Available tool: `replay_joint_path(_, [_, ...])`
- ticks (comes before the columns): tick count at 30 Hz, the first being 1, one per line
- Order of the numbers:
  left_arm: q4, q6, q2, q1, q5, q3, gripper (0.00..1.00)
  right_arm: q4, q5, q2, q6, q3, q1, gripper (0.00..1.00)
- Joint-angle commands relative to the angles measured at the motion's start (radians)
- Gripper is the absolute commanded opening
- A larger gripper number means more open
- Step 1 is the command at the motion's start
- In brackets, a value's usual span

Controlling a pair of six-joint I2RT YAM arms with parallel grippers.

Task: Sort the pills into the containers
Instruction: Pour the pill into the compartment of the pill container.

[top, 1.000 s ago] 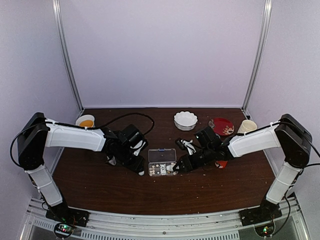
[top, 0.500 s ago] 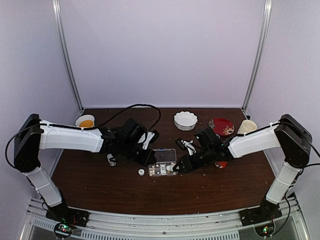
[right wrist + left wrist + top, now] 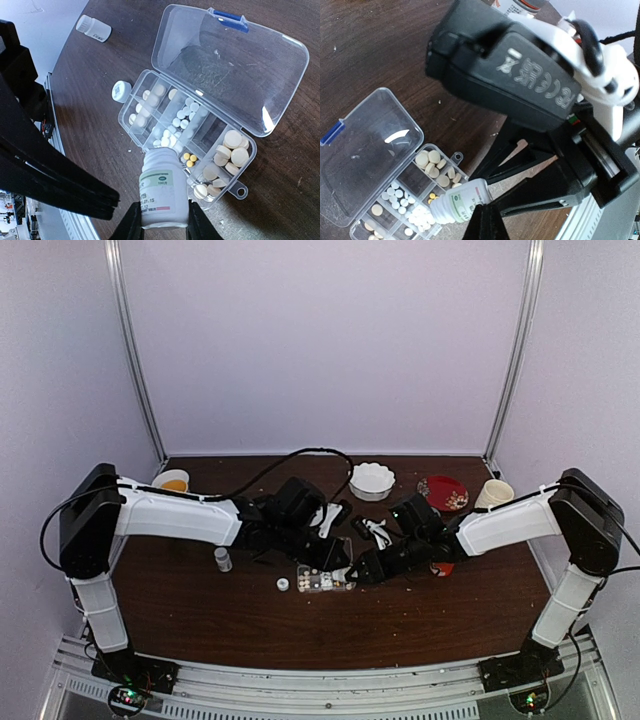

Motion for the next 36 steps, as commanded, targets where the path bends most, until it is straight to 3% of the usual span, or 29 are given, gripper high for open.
replay_joint_path(1, [0.022,-0.023,0.013,0.003,-0.002,0.026,0.0,0.011,0.013,-0.002,0.004,-0.005,-0.004,0.0])
replay_joint_path(24, [-0.042,-0.009,-0.017,0.003,-0.139,0.057,0.0,-0.012,0.015,-0.002,-0.012,0.01,-0.004,0.0])
replay_joint_path(31, [0.046,-0.034,-0.054,0.003,-0.191,-0.009,0.0,-0.009,0.015,-0.001,-0.014,0.006,-0.004,0.0])
replay_joint_path(36, [0.101,-0.054,-0.007,0.0,-0.118,-0.028,0.0,-0.019,0.019,-0.001,-0.018,0.013,-0.004,0.0])
